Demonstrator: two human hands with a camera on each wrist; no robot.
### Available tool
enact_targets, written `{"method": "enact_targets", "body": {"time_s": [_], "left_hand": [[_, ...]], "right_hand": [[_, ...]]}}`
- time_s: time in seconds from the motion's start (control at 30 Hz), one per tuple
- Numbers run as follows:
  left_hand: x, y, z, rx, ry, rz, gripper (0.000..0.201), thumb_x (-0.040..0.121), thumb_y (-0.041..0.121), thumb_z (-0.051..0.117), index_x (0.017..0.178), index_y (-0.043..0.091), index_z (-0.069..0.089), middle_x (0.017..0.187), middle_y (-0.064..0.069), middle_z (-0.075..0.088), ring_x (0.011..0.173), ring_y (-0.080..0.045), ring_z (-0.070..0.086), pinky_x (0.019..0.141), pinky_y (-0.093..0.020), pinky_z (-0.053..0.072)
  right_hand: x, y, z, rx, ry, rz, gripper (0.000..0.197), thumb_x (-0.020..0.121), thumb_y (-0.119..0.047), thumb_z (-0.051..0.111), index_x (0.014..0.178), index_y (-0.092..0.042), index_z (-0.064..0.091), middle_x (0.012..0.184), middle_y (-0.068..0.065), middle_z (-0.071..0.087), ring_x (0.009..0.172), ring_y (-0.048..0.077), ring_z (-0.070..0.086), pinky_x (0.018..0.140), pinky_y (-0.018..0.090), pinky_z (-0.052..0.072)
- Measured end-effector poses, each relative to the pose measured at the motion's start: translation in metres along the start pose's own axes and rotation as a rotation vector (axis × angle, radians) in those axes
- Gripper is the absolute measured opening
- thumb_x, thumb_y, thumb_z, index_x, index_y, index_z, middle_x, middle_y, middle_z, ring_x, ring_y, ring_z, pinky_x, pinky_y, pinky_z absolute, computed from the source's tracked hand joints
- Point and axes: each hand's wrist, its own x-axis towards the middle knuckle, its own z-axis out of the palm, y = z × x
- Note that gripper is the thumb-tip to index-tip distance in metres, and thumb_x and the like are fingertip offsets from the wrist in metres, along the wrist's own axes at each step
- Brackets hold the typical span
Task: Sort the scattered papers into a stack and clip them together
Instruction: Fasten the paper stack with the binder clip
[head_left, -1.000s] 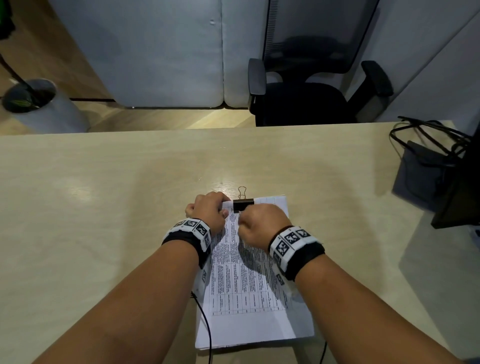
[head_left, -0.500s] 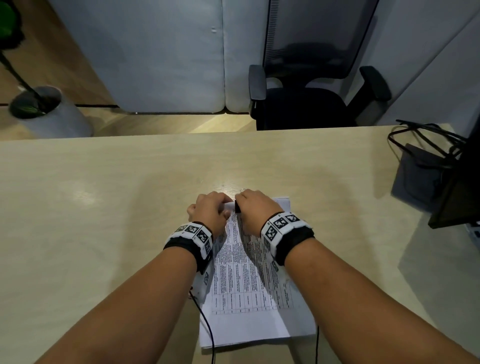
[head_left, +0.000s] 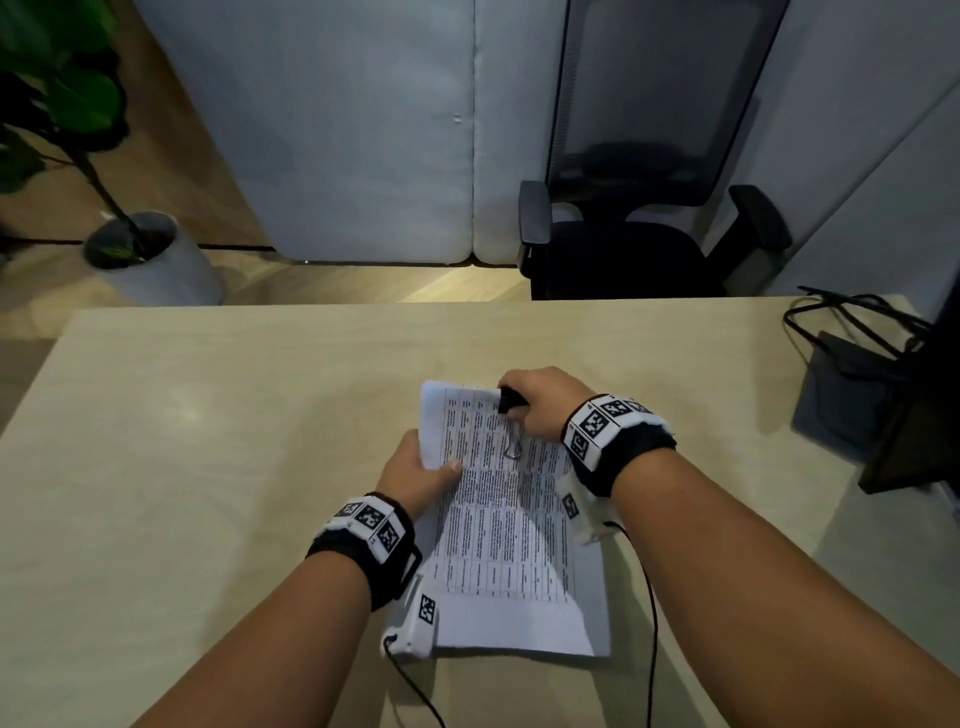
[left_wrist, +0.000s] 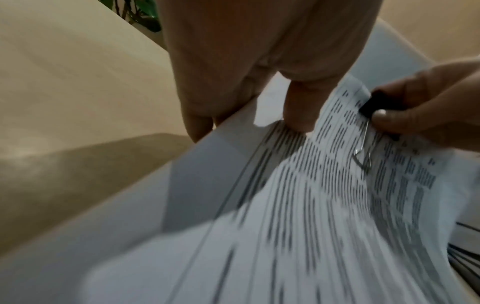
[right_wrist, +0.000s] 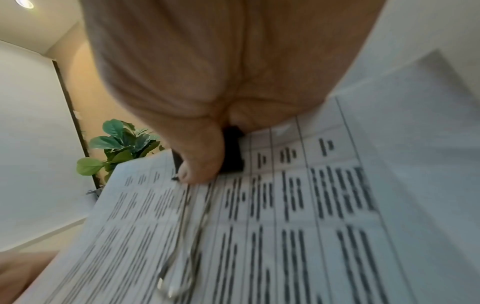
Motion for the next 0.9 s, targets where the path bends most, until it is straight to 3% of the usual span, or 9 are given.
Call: {"method": "enact_targets", "body": {"time_s": [0.13, 0.2, 0.27, 0.33, 0.5, 0.6, 0.7, 0.8, 0.9], "left_hand": [[-0.007, -0.005, 0.004, 0.001, 0.014, -0.039, 0.031, 0.093, 0.008, 0.059, 0.118, 0.016, 0.043, 0.096, 0.006, 0.060, 0.085, -0.013, 0.060, 0.063, -0.018, 0.045], [-0.006, -0.003, 0.005, 0.082, 0.019, -0.044, 0.045, 0.094, 0.009, 0.057, 0.134, 0.014, 0.036, 0.114, -0.005, 0.061, 0.094, -0.020, 0.061, 0.076, -0.027, 0.049], [0.000, -0.003, 0.006, 0.160, 0.015, -0.058, 0.068, 0.092, 0.007, 0.056, 0.149, 0.014, 0.019, 0.131, -0.013, 0.055, 0.110, -0.031, 0.058, 0.087, -0.036, 0.047], [0.004, -0.002, 0.007, 0.186, -0.009, -0.099, 0.082, 0.089, 0.002, 0.056, 0.153, 0.014, 0.006, 0.136, -0.016, 0.050, 0.114, -0.033, 0.056, 0.084, -0.034, 0.046], [0.002, -0.001, 0.005, 0.179, -0.087, -0.278, 0.081, 0.089, 0.005, 0.057, 0.150, 0.008, 0.005, 0.119, -0.016, 0.052, 0.091, -0.028, 0.054, 0.074, -0.036, 0.047], [-0.003, -0.007, 0.004, 0.211, -0.121, -0.299, 0.070, 0.092, 0.009, 0.054, 0.147, 0.010, 0.009, 0.095, -0.007, 0.054, 0.080, -0.023, 0.057, 0.069, -0.036, 0.050], [-0.006, -0.011, 0.004, 0.192, -0.088, -0.259, 0.064, 0.094, 0.011, 0.054, 0.146, 0.011, 0.017, 0.109, -0.008, 0.057, 0.089, -0.026, 0.058, 0.076, -0.036, 0.048], [-0.002, -0.020, 0.004, 0.102, -0.042, -0.235, 0.058, 0.093, 0.018, 0.058, 0.144, 0.010, 0.031, 0.130, -0.011, 0.057, 0.106, -0.028, 0.058, 0.089, -0.037, 0.049], [0.004, -0.029, 0.002, -0.043, -0.041, -0.260, 0.050, 0.091, 0.016, 0.057, 0.139, 0.010, 0.043, 0.126, -0.013, 0.061, 0.109, -0.036, 0.061, 0.099, -0.053, 0.047]], "right_hand": [[-0.003, 0.014, 0.019, -0.009, 0.419, -0.012, 0.029, 0.086, -0.014, 0.060, 0.115, -0.017, 0.060, 0.109, 0.003, 0.056, 0.102, 0.025, 0.050, 0.088, 0.037, 0.043], [-0.010, 0.022, 0.034, -0.062, 0.481, 0.039, 0.031, 0.085, -0.010, 0.059, 0.114, -0.019, 0.061, 0.110, 0.000, 0.054, 0.103, 0.023, 0.047, 0.088, 0.034, 0.039], [-0.019, 0.029, 0.050, -0.070, 0.405, 0.138, 0.032, 0.086, -0.012, 0.057, 0.117, -0.020, 0.058, 0.115, 0.001, 0.052, 0.108, 0.025, 0.046, 0.088, 0.035, 0.040], [-0.026, 0.036, 0.065, -0.008, 0.332, 0.308, 0.041, 0.086, -0.017, 0.059, 0.126, -0.019, 0.049, 0.121, 0.007, 0.047, 0.111, 0.028, 0.045, 0.088, 0.039, 0.044], [-0.037, 0.054, 0.090, 0.496, 0.069, 0.726, 0.065, 0.083, -0.031, 0.063, 0.136, -0.009, 0.031, 0.132, 0.016, 0.040, 0.114, 0.036, 0.051, 0.092, 0.041, 0.048], [-0.044, 0.058, 0.092, 0.529, -0.051, 0.711, 0.048, 0.084, -0.033, 0.060, 0.120, -0.004, 0.048, 0.119, 0.015, 0.057, 0.102, 0.032, 0.059, 0.078, 0.032, 0.048], [-0.049, 0.060, 0.089, 0.494, -0.141, 0.667, 0.052, 0.077, -0.043, 0.058, 0.117, -0.011, 0.053, 0.120, 0.010, 0.058, 0.100, 0.030, 0.058, 0.082, 0.031, 0.047], [-0.053, 0.059, 0.081, 0.482, -0.165, 0.666, 0.068, 0.077, -0.040, 0.058, 0.137, -0.023, 0.030, 0.130, 0.011, 0.044, 0.107, 0.033, 0.053, 0.088, 0.036, 0.047], [-0.067, 0.054, 0.071, 0.597, -0.171, 0.639, 0.073, 0.088, -0.027, 0.057, 0.145, -0.016, 0.012, 0.121, 0.012, 0.051, 0.090, 0.023, 0.053, 0.082, 0.029, 0.045]]}}
